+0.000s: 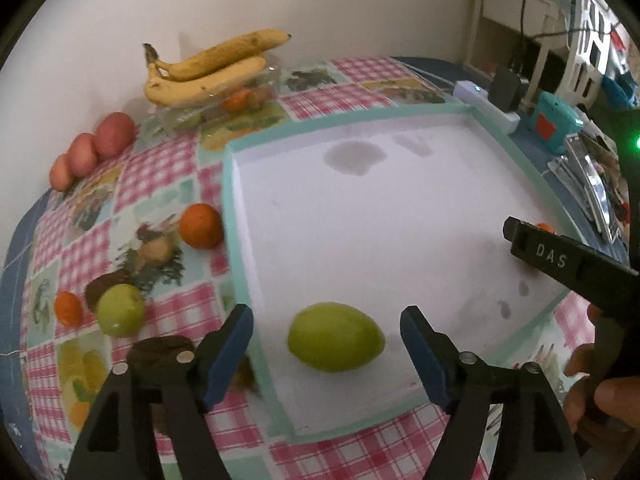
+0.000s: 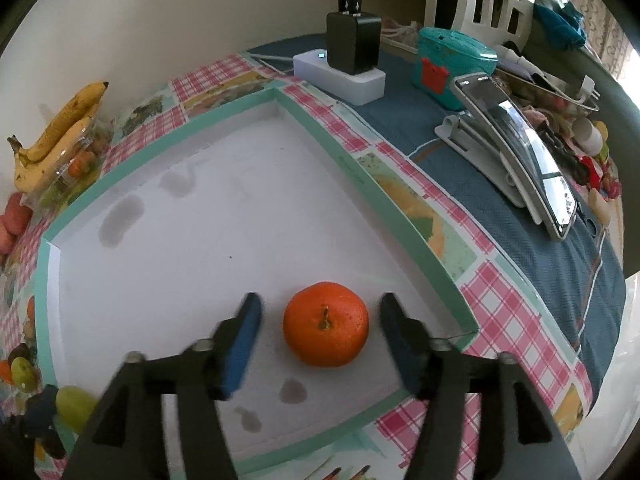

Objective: Organize fruits
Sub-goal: 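Move both open tools back toward the remaining fruit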

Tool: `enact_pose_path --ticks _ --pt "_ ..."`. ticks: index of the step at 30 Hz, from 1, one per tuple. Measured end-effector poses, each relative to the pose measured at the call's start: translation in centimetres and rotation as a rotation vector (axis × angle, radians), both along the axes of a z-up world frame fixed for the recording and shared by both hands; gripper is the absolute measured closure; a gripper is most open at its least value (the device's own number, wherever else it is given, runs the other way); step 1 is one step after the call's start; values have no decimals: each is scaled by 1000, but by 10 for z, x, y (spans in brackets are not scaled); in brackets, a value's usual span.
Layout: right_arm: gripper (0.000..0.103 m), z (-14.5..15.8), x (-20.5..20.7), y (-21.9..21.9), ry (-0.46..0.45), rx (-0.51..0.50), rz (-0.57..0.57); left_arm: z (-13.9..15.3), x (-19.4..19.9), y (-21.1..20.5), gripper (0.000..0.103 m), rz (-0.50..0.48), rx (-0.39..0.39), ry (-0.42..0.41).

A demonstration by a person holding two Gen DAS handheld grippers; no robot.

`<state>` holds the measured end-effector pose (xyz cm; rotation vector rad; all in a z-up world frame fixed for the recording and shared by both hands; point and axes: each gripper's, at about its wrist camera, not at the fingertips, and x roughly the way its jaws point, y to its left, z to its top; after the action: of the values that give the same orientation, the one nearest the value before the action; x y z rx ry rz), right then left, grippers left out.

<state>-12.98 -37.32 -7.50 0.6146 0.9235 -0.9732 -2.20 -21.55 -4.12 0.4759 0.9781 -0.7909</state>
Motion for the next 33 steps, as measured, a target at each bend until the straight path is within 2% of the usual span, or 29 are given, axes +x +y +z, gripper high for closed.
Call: enact_pose_path --ticks 2,3,5,8,13,20,23,26,29,31,33 --pt "32 4 0 2 -8 -21 3 8 2 6 3 6 -25 13" --pt "24 6 0 3 -13 -27 7 12 3 9 0 10 -37 10" --pt "12 11 1 5 -26 -45 18 20 5 14 0 16 -53 -8" --pt "12 18 3 10 -34 -78 31 27 15 24 0 56 -24 -40" --pt "12 31 -4 11 -89 -117 21 29 45 54 0 176 -9 -31" --pt "12 44 2 23 -66 -197 77 57 93 119 0 408 -64 -125" --pt "12 51 4 29 -111 -200 104 67 108 143 0 495 -84 -153" --pt "12 55 10 37 -138 -207 147 72 124 171 0 597 -83 -143" --pt "12 58 21 49 -147 -213 220 73 136 193 0 638 -127 -121" --pt "12 60 26 55 -161 -209 248 75 139 206 0 656 -155 -145" --pt "12 62 34 65 -175 -206 297 74 143 221 0 695 -151 -193"
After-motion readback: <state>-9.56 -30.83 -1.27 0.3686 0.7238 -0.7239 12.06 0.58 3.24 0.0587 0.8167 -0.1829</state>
